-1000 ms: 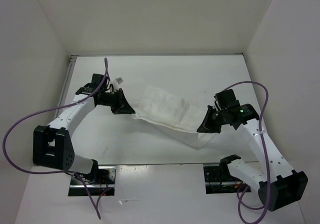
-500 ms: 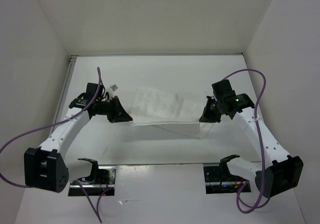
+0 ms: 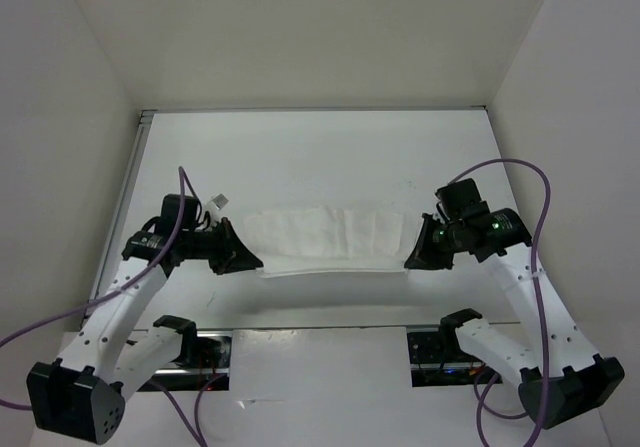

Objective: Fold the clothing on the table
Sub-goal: Fold the skirt

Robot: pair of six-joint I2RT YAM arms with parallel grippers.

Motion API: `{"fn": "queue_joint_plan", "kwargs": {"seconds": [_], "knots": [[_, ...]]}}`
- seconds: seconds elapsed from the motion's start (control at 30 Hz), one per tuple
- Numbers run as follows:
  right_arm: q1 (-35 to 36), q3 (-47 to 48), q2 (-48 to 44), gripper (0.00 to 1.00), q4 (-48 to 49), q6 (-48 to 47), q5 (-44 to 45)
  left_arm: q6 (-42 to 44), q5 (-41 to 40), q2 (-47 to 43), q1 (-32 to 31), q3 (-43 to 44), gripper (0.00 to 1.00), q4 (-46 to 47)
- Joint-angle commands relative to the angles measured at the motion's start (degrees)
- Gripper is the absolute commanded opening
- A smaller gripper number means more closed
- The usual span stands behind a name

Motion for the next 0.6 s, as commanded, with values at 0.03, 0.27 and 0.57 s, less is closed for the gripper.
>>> {"fn": "queue_joint_plan", "kwargs": {"seconds": [0.03,0.27,0.57], "knots": [[-0.16,4.44,3.03,0.00,-2.32,-1.67,7.22,-0.11,-6.08,6.59,0.42,5.80,0.05,4.18],[-3.40,6.21,10.58,0.00,5.76,-5.18,8.29,2.53,-10.66,20.64,0.42,12.57,0.06,10.15],[-7.10,7.96,23.59,0.00,18.77,-7.91,5.57,4.29,-13.11,32.44,0.42,14.34,0.06,13.15]]}}
